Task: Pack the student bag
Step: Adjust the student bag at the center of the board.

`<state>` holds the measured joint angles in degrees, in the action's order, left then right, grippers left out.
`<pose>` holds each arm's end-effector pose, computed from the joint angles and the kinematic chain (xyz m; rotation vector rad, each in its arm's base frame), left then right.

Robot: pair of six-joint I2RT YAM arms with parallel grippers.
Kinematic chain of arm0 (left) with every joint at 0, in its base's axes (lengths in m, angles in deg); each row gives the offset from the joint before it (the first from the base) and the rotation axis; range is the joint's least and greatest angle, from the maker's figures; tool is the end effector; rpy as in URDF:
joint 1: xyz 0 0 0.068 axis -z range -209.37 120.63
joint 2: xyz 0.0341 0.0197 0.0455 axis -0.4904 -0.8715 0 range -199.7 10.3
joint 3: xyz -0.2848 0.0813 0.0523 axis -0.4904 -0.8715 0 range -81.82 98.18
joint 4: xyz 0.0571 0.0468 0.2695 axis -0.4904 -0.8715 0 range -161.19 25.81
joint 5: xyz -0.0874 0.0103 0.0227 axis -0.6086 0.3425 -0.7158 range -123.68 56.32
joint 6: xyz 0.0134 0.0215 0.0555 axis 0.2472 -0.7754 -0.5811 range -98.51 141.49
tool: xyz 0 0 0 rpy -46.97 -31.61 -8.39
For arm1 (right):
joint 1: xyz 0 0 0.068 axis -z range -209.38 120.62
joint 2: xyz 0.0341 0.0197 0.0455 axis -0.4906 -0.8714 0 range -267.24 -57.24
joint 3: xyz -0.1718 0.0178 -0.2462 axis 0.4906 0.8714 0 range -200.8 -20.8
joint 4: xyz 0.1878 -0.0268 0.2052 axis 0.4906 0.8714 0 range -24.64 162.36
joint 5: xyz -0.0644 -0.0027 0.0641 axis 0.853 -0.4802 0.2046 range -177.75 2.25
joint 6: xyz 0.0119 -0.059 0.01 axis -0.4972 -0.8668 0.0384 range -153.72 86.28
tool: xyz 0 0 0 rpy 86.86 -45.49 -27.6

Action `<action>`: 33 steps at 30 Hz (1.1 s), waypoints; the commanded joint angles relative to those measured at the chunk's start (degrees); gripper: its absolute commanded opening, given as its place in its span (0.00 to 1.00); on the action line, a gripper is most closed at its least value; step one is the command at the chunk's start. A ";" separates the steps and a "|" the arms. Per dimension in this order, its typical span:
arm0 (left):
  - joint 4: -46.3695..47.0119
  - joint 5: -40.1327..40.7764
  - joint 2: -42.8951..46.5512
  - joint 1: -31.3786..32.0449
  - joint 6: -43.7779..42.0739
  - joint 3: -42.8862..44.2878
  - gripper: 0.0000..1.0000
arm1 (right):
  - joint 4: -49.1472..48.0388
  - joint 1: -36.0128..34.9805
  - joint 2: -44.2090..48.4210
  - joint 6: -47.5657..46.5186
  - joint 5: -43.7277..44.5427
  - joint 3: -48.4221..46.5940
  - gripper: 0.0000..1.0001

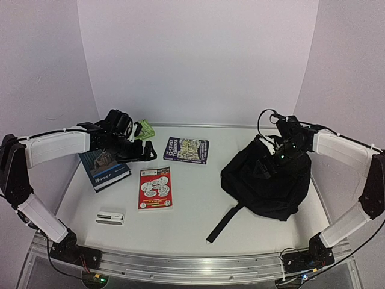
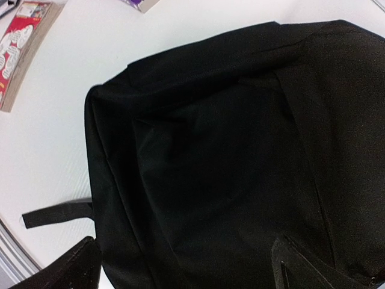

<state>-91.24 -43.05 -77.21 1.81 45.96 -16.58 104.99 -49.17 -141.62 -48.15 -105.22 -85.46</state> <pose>0.2973 -0.1886 0.2712 0.2237 2.5088 -0.6182 0.2967 0.1212 0.2712 -0.8662 2.4431 0.4307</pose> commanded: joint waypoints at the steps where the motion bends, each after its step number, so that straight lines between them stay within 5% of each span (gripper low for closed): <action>1: 0.26 -1.30 0.55 -0.10 0.03 2.44 1.00 | 10.07 -0.05 -0.35 -7.97 2.74 -1.51 0.98; 9: 2.39 -4.33 -0.55 -0.02 1.34 2.17 1.00 | 19.04 -2.88 5.01 -18.83 8.30 6.57 0.98; 19: 3.52 -6.16 -2.08 -0.07 2.93 3.07 1.00 | 14.93 -8.01 -0.47 -18.92 8.50 11.25 0.97; 21: 3.33 -5.89 -1.69 -0.05 3.09 3.04 1.00 | 13.10 -8.68 -2.62 -18.14 8.19 10.82 0.87; 23: 3.23 -5.56 -1.13 -0.08 3.26 2.72 1.00 | 11.80 -9.04 -5.14 -17.32 7.53 9.82 0.68; 28: 3.40 -5.25 -0.06 -0.07 4.00 1.58 1.00 | 11.07 -9.87 -12.69 -13.59 2.94 2.95 0.02; 33: 4.89 -7.15 -0.85 -0.05 5.10 0.71 1.00 | 10.32 -9.86 -18.74 -6.07 -6.33 -9.32 0.00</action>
<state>-89.38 -48.61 -79.26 1.83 49.88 -16.26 117.99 -58.57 -157.09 -61.11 -102.68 -85.10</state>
